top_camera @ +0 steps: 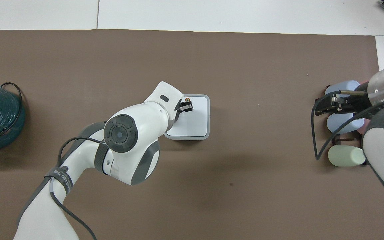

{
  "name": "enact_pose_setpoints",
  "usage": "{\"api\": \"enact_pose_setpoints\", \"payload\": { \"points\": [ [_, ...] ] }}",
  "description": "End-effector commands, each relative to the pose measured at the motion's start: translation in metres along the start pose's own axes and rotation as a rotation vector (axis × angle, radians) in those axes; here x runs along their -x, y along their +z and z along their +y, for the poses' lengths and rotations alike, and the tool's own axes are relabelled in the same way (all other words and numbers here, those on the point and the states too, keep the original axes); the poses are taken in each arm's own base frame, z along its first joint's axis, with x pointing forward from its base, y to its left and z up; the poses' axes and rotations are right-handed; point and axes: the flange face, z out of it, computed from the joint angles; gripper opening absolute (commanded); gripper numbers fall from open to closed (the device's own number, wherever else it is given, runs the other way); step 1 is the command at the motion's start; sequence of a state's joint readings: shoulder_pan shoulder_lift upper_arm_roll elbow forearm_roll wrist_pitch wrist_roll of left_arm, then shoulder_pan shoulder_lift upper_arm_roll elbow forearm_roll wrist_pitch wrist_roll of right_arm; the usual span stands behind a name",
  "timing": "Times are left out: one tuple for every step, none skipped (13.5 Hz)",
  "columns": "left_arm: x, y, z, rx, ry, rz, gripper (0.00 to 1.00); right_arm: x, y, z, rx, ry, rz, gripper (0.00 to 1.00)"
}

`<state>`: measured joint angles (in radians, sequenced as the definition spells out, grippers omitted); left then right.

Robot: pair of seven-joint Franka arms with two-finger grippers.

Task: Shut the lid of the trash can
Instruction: 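Push the white lid down over the can with the left gripper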

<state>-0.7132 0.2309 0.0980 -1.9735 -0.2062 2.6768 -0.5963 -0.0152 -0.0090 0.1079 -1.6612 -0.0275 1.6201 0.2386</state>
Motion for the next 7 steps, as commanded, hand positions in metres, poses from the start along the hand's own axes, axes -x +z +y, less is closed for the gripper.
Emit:
{"api": "enact_pose_setpoints", "payload": {
  "points": [
    [0.001,0.021,0.001,0.002,-0.025,-0.010,0.09,0.007,-0.001,0.004,-0.003,-0.017,0.007,1.00],
    [0.004,0.027,0.000,-0.003,-0.022,-0.015,0.09,0.007,-0.001,0.004,-0.003,-0.017,0.007,1.00],
    [0.009,0.033,0.003,-0.001,-0.013,-0.013,0.09,0.007,-0.001,0.004,-0.003,-0.017,0.007,1.00],
    [0.010,0.041,0.001,-0.003,-0.014,-0.009,0.09,0.007,-0.001,0.004,-0.003,-0.017,0.007,1.00],
    [0.011,0.045,0.000,-0.004,-0.013,-0.006,0.09,0.007,-0.001,0.004,-0.003,-0.017,0.007,1.00],
    [0.011,0.046,0.000,-0.013,-0.015,-0.020,0.09,0.007,-0.001,0.004,-0.003,-0.017,0.007,1.00],
    [0.008,0.040,0.002,-0.018,-0.015,-0.032,0.10,0.007,-0.001,0.004,-0.003,-0.017,0.007,1.00]
  ]
}}
